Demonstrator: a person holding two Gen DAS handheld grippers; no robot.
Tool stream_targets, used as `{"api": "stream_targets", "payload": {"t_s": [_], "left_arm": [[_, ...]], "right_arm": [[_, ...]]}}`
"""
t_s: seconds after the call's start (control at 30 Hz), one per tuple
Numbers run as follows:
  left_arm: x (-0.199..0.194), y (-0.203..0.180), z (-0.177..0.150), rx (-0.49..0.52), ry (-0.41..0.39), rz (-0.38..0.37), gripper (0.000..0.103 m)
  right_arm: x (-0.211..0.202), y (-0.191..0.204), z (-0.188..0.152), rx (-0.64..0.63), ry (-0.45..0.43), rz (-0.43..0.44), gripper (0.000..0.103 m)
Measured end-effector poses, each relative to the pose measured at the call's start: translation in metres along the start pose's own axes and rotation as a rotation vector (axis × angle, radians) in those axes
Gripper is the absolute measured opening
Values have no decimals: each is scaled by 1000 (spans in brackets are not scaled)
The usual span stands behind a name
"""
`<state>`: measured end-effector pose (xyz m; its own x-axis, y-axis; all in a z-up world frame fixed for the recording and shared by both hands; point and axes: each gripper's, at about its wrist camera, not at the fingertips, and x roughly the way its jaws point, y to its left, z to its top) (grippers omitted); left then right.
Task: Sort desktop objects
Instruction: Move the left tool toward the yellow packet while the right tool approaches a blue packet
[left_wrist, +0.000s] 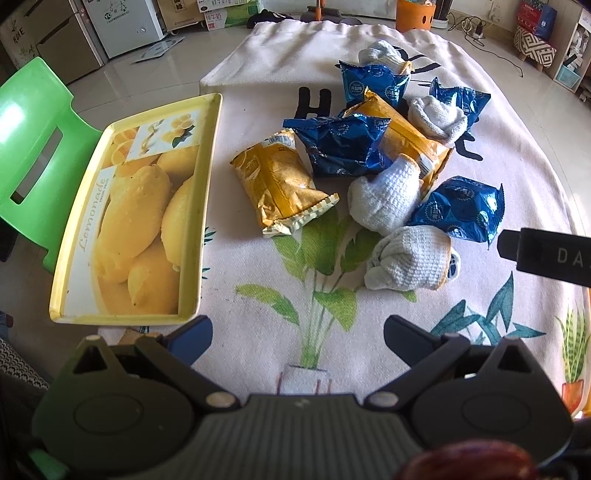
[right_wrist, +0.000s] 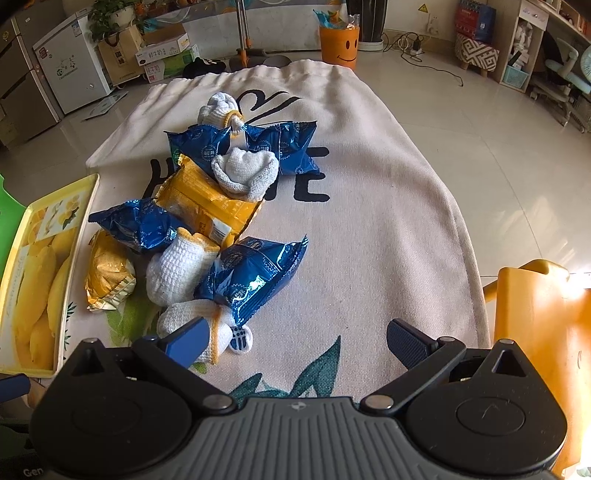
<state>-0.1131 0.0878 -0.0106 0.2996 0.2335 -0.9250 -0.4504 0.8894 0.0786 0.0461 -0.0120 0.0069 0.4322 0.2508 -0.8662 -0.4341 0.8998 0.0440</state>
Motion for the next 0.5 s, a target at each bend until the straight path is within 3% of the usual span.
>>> {"api": "stream_targets", "payload": {"t_s": [0.5], "left_arm": [[12,2,12,44,10,-53,102]], "right_arm": [[4,-1,6,50,13,6,103]]}}
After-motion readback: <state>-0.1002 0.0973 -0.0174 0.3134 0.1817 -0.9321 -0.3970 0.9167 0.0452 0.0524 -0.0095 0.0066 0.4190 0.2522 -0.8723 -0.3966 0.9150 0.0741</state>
